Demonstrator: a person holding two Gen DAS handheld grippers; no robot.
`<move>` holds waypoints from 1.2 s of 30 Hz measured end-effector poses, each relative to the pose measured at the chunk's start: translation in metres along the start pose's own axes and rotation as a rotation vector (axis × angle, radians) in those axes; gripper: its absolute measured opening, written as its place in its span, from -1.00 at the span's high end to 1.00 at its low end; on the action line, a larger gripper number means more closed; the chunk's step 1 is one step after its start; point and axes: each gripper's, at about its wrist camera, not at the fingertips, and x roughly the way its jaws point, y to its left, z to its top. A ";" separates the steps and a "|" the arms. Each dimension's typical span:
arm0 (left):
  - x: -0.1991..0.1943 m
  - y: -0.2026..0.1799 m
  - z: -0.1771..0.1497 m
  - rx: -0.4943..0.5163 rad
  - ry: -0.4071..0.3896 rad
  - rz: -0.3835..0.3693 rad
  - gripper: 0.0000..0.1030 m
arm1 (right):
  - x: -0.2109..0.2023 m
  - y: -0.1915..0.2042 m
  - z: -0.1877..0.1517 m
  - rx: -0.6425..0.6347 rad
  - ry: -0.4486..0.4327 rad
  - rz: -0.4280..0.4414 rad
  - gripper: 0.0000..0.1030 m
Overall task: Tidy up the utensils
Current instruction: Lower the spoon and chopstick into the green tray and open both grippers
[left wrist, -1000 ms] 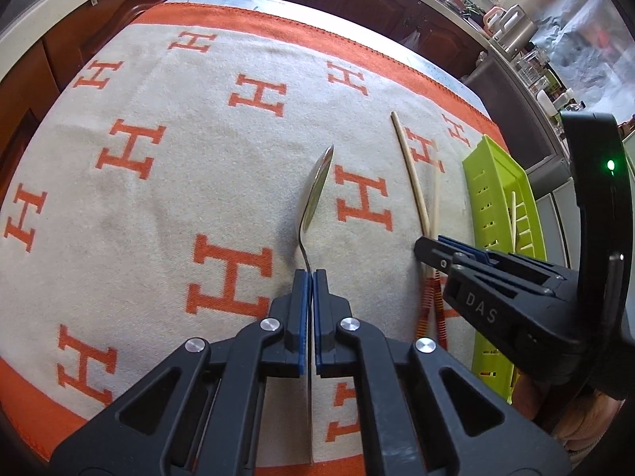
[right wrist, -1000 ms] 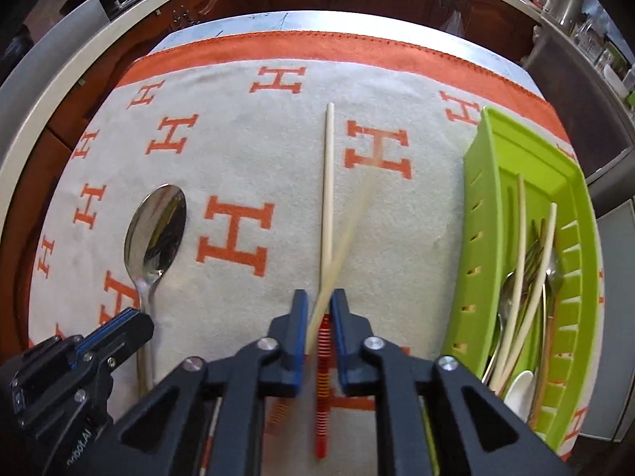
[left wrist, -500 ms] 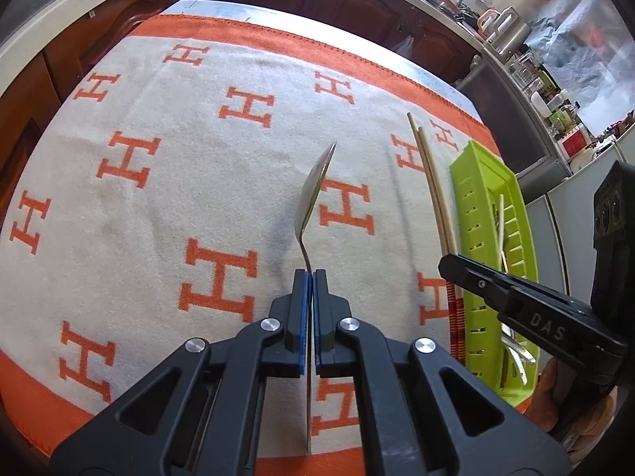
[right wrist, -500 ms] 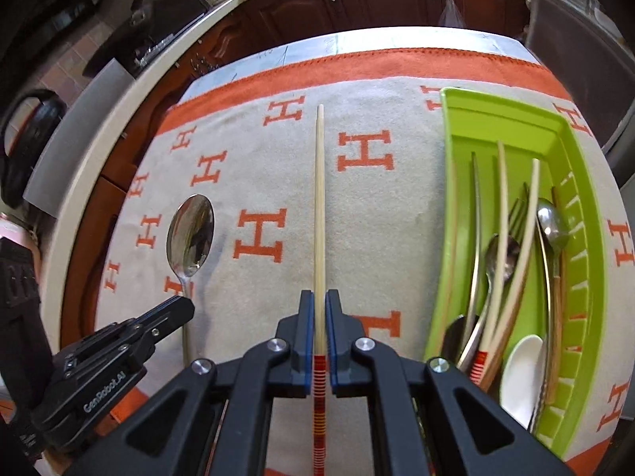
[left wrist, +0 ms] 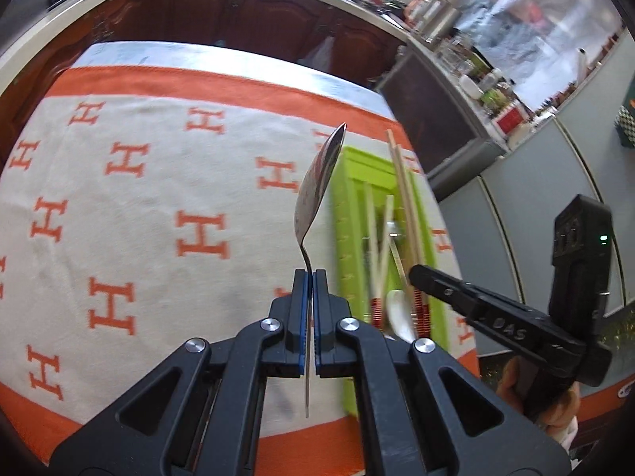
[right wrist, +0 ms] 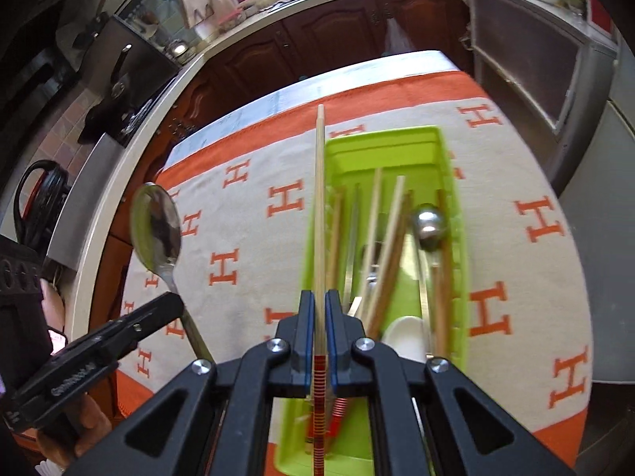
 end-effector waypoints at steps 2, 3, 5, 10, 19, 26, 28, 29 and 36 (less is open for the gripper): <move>0.006 -0.021 0.003 0.028 0.018 -0.027 1.00 | -0.001 -0.012 -0.001 0.018 0.001 -0.019 0.90; 0.010 -0.030 0.003 0.040 0.029 -0.036 1.00 | 0.000 -0.017 -0.002 0.025 0.004 -0.030 0.90; 0.019 -0.049 0.003 0.066 0.052 -0.048 1.00 | 0.002 -0.025 -0.004 0.032 0.009 -0.051 0.90; 0.048 -0.078 0.003 0.102 0.103 -0.027 0.97 | 0.007 -0.035 -0.008 0.033 0.015 -0.087 0.89; 0.101 -0.075 0.005 0.028 0.207 -0.001 1.00 | 0.015 -0.040 -0.012 0.045 0.042 -0.087 0.85; 0.110 -0.063 0.009 -0.003 0.216 0.010 1.00 | 0.007 -0.044 -0.014 0.062 0.024 -0.077 0.84; 0.104 -0.060 0.009 0.006 0.210 0.019 1.00 | 0.005 -0.044 -0.015 0.071 0.026 -0.052 0.84; 0.100 -0.058 0.010 0.007 0.207 0.024 1.00 | 0.005 -0.044 -0.015 0.070 0.026 -0.046 0.84; 0.079 -0.038 0.001 0.038 0.181 0.116 1.00 | 0.005 -0.037 -0.016 0.056 0.032 -0.024 0.84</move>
